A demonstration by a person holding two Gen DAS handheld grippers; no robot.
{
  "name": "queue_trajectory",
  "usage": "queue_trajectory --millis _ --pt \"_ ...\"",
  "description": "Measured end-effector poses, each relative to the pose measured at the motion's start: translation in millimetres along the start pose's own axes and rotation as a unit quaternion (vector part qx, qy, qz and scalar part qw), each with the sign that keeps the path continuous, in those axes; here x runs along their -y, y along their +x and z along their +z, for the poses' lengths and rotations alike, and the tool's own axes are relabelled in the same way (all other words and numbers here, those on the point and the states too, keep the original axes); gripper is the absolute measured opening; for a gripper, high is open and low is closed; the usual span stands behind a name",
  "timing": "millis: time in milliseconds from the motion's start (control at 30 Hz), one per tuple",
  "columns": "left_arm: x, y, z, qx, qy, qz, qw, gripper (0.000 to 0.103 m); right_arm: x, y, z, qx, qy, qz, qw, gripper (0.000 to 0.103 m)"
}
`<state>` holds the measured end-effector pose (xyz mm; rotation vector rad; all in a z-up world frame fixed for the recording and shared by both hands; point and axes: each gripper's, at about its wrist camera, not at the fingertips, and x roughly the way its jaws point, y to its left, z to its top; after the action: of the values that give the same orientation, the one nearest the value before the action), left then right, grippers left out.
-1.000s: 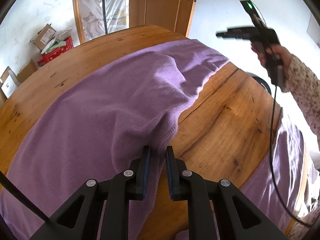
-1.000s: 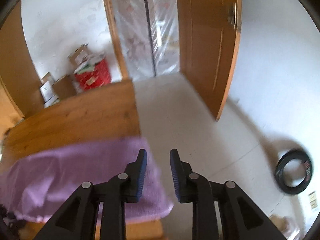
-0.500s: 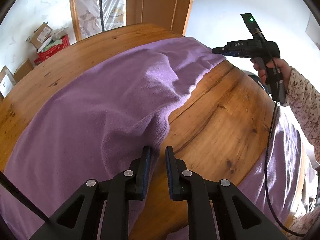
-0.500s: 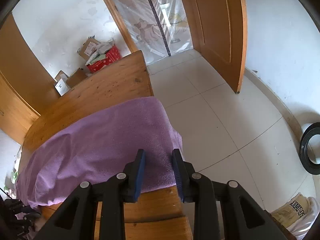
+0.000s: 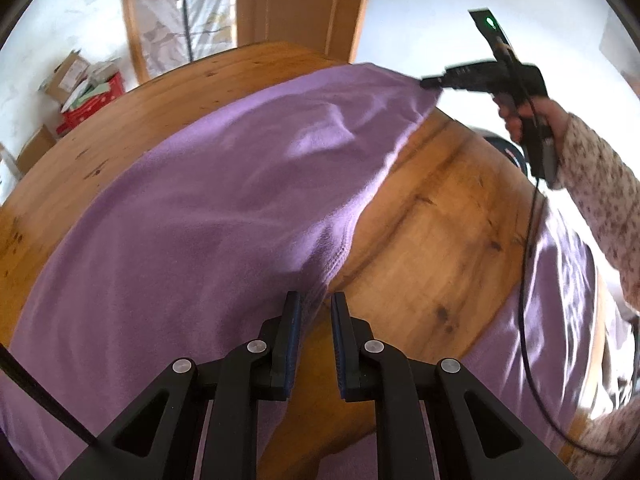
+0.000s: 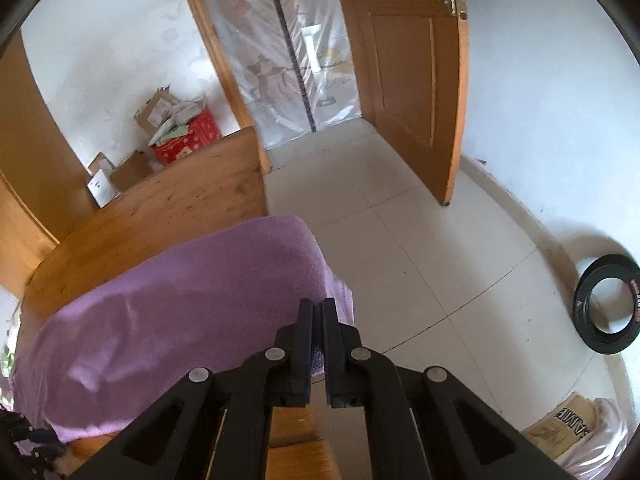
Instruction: Fold clothes
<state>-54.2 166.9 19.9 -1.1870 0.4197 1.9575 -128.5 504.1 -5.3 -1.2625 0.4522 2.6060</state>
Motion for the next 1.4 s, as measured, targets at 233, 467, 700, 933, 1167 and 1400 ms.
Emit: queue_trajectory --millis 233,467,700,933,1167,1400 --pt "0.6 -3.1 -5.7 -0.017 0.006 -0.035 0.9992 0.015 -6.6 14.2 -0.5 -0.015 -0.016 -0.053 0.998 0.006" --pt "-9.2 -29.6 -12.7 0.01 -0.008 -0.021 0.9997 0.015 -12.9 -6.4 3.4 0.009 -0.021 -0.107 0.994 0.006" --pt "-33.2 -80.9 -39.9 0.041 -0.042 0.022 0.998 0.015 -60.2 -62.6 0.8 0.044 -0.078 -0.035 0.995 0.006" --pt "-82.1 -130.2 -106.0 0.051 -0.127 0.073 0.9879 0.015 -157.7 -86.4 -39.3 0.019 -0.184 0.083 0.979 0.006" --pt "-121.1 -149.7 -173.4 0.043 -0.21 0.111 0.9705 0.015 -257.3 -87.1 -108.1 -0.029 -0.302 0.178 0.936 0.006" --pt "-152.3 -146.2 -208.2 0.047 -0.267 0.117 0.9555 0.015 -329.9 -72.9 -164.2 -0.072 -0.372 0.229 0.897 0.007"
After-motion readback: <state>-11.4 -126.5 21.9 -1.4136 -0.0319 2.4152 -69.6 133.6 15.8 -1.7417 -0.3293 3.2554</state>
